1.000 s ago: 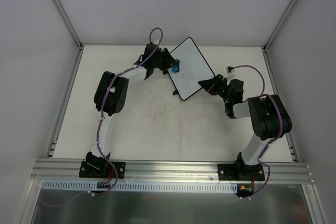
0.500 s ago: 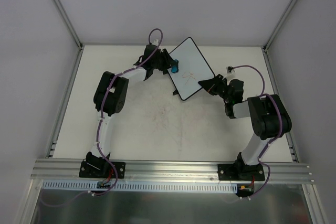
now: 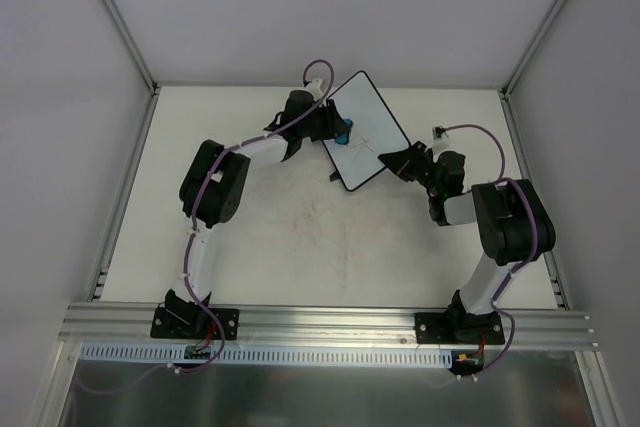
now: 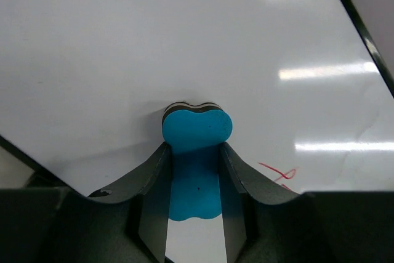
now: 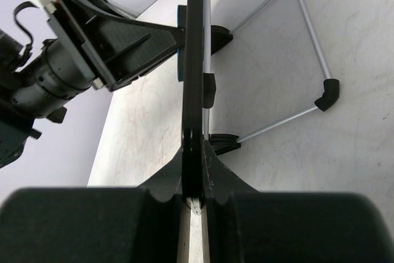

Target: Erase the whiteboard

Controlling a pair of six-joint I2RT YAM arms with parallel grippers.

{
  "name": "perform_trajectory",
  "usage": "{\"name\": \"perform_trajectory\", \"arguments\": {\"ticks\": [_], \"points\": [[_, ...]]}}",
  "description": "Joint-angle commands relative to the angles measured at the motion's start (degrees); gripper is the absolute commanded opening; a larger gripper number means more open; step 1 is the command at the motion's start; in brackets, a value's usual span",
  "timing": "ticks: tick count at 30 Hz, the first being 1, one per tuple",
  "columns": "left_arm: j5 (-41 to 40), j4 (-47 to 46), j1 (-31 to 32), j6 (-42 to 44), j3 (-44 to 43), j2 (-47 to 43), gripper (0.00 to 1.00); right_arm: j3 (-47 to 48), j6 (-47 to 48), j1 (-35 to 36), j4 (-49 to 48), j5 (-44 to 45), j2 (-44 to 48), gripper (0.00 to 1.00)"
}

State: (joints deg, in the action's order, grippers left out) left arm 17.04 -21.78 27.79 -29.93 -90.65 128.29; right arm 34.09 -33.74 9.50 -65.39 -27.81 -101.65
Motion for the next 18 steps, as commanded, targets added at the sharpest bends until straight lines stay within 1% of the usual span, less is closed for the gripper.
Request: {"name": "perform_trajectory", "arguments": {"ticks": [1,7,12,14,18], "points": [[5.11,2.88,6.57,5.76,2.32,-1.20,0.00,1.77,-1.16,0.00,-4.49,-0.75,-0.31,0.00],[4.41,2.88,8.59,9.53,4.60,-2.69,0.00,1.77,-1.16,-0.18,-4.75,-1.10,-0.31,0.00],[0.72,4.20,9.82,12.44,6.54,-4.62,0.00,1.60,-1.16,-0.27,-4.84,-1.19,-0.22,0.00],[-1.12,4.90,11.22,14.45,6.89,-5.06,0.00,1.60,-1.16,-0.27,-4.93,-1.10,-0.31,0.00],[-8.32,7.01,14.47,18.67,6.45,-5.68,0.00,1.68,-1.24,-0.27,-5.10,-1.28,-0.39,0.00]]}}
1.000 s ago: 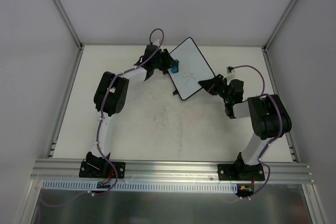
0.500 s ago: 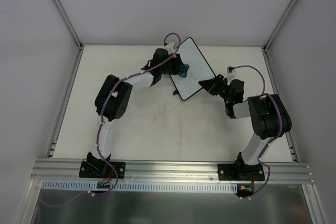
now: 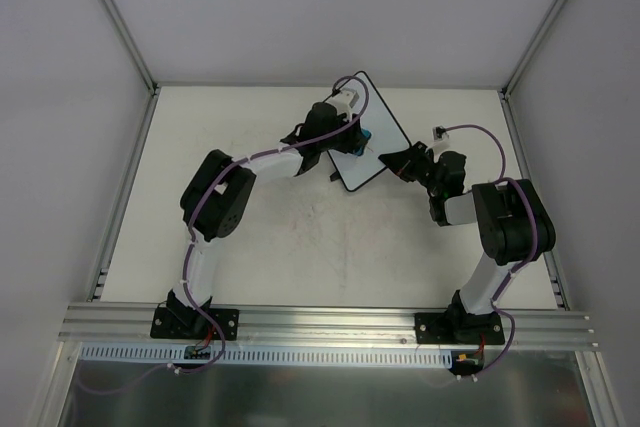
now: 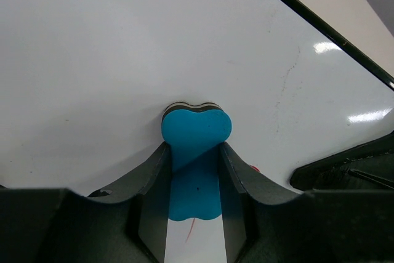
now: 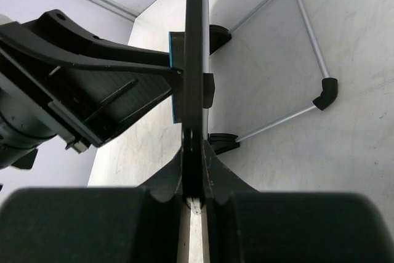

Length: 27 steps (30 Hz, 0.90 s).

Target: Erase the whiteboard

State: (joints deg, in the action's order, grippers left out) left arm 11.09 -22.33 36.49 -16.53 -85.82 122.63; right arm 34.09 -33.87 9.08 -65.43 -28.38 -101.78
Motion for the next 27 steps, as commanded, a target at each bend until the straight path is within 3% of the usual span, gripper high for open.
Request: {"name": "perform_trajectory", "arguments": {"ticks": [1,27], "points": [[-3.26,8.43,6.22,5.89,1.27,-0.02,0.00,1.69,-1.20,0.15,-5.15,-0.71,-0.26,0.00],[-0.63,6.95,7.90,6.34,2.94,-1.34,0.00,1.60,-1.20,0.06,-5.15,-0.89,-0.09,0.00]]}}
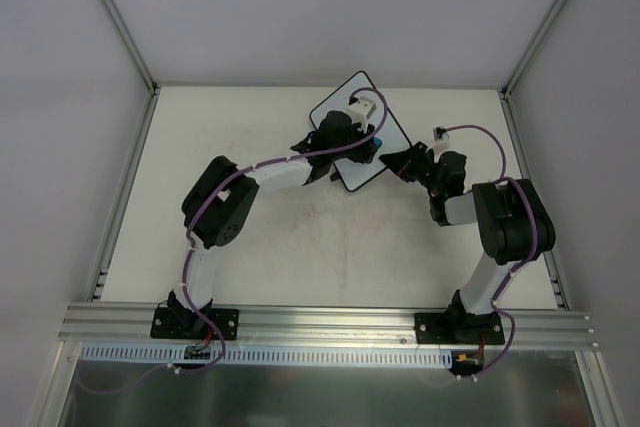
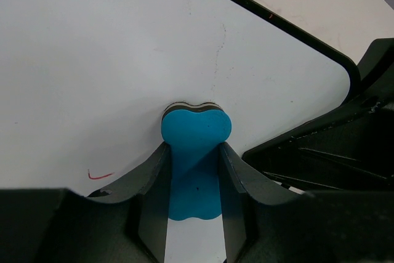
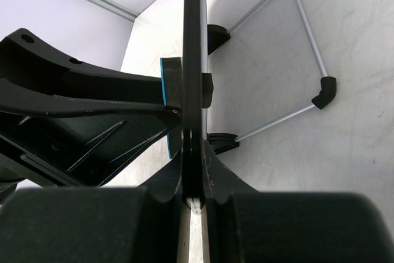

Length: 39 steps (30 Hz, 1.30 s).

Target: Erase the whiteboard

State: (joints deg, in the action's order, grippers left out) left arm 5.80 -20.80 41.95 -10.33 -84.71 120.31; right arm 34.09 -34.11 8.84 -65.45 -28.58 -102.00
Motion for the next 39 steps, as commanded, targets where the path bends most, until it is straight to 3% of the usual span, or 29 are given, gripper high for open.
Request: {"name": "perform_trajectory", "arguments": {"ticks": [1,6,10,16,21,32,39], "points": [[4.39,5.68,1.82,-0.30,1.04,1.85,0.00,1.68,-0.96,0.30,-5.13,-0.60,0.13,0.00],[7.99,7.70,-1.78,-7.07,-0.64,4.58,0.00,1.60,-1.05,0.21,-5.13,-0.60,0.22,0.00],[2.82,8.66,-3.37,-9.53,1.64,3.62,0.00,1.60,-1.14,0.21,-5.21,-0.60,0.22,0.00],[4.21,8.93,-7.76,-17.00,3.58,4.23,0.00,1.60,-1.49,0.21,-5.65,-0.78,-0.05,0.00],[-0.09,11.66,-9.87,-22.45,5.25,3.62,0.00,1.60,-1.57,0.21,-5.83,-0.95,0.04,0.00],[5.97,10.52,-10.49,-22.46,3.41,5.46,0.00,1.51,-1.75,0.21,-6.00,-0.95,-0.13,0.00],[10.45,-0.28,-8.73,-21.23,8.50,2.48,0.00,1.60,-1.93,0.12,-6.18,-0.95,-0.48,0.00]]}}
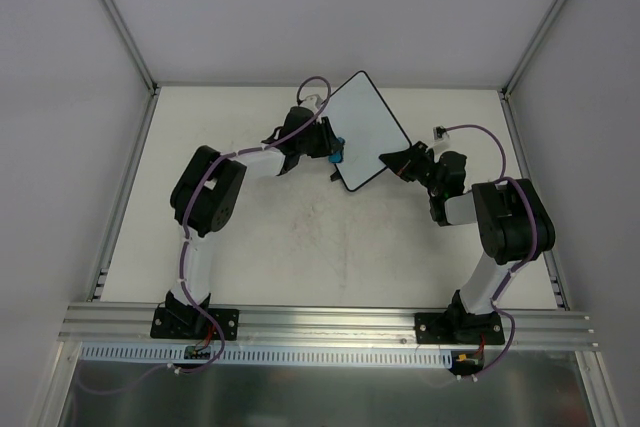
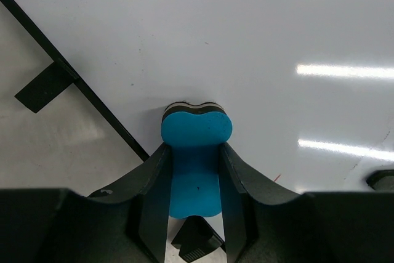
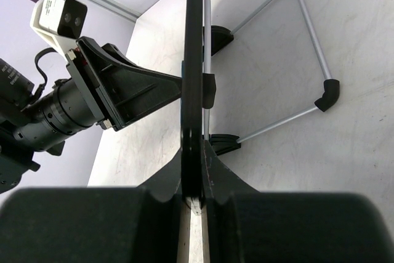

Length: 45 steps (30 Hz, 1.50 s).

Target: Erase the whiteboard

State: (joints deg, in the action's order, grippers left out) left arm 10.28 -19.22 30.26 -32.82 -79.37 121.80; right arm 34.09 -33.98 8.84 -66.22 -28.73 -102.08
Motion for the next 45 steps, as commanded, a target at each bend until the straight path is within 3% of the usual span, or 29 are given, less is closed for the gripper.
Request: {"name": "perform_trajectory", "arguments": {"ticks": [1,9,27,45], "points": [[6.41,-3.44,3.57,1.27,4.91,0.03,0.00,1.68,-2.06,0.21,-5.42,-0.80,-0.40,0.00],[8.61,-10.83,6.39,2.05,8.09,-1.83,0.00,1.86,-2.23,0.12,-5.50,-0.80,-0.49,0.00],[8.61,-13.30,11.58,8.73,8.01,-3.32,0.00,1.95,-2.41,0.21,-5.68,-0.89,-0.84,0.00],[6.85,-0.30,10.52,14.44,-7.72,2.04,0.00,1.86,-1.97,0.56,-5.94,-1.24,-0.75,0.00]]}}
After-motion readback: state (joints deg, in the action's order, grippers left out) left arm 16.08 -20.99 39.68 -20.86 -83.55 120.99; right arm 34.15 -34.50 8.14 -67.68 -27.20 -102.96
